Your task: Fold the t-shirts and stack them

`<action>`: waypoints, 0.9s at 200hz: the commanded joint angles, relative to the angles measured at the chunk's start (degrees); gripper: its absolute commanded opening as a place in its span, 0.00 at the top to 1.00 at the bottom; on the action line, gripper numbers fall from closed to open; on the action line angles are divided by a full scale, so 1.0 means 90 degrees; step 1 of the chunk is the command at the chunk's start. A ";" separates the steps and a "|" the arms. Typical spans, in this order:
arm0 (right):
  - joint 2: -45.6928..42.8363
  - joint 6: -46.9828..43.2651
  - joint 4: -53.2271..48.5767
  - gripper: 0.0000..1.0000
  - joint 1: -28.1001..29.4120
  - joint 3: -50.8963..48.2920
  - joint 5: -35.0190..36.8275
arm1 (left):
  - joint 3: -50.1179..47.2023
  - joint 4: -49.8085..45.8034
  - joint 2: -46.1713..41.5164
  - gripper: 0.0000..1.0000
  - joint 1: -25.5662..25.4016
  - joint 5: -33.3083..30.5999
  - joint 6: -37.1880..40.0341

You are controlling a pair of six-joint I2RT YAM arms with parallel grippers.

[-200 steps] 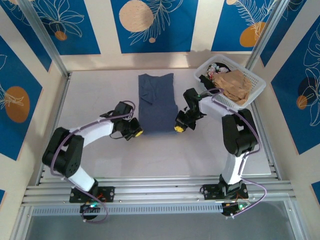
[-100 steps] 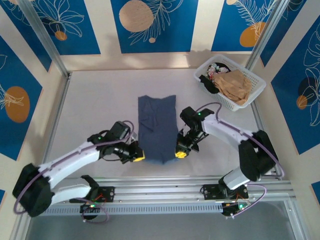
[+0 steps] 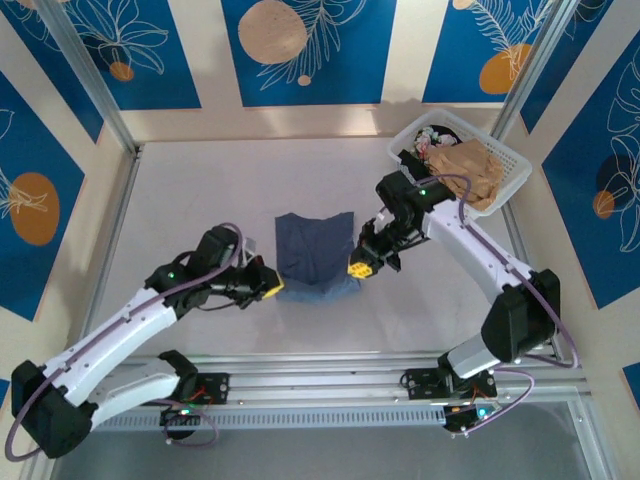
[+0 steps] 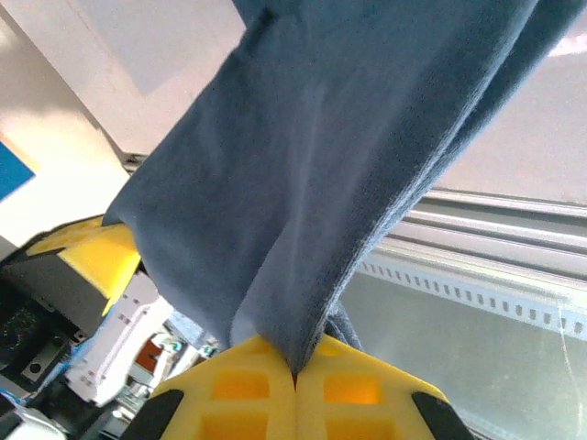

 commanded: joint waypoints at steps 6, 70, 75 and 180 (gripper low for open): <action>0.0644 0.0197 -0.0368 1.00 -0.0374 0.0600 -0.0507 | 0.0669 -0.0214 0.0657 1.00 0.0509 -0.0297 -0.0252; 0.3335 0.0443 0.0134 1.00 -0.1157 0.2744 -0.0595 | 0.3382 -0.0623 0.3996 1.00 0.1710 0.0073 0.0392; 0.3620 0.0445 0.0112 1.00 -0.1184 0.3047 -0.0537 | 0.3616 -0.0522 0.4302 1.00 0.1770 0.0143 0.0421; 0.4614 0.0071 0.0149 0.35 -0.1109 0.5425 0.2097 | 0.5663 -0.0611 0.6154 0.30 0.2015 -0.0498 0.1627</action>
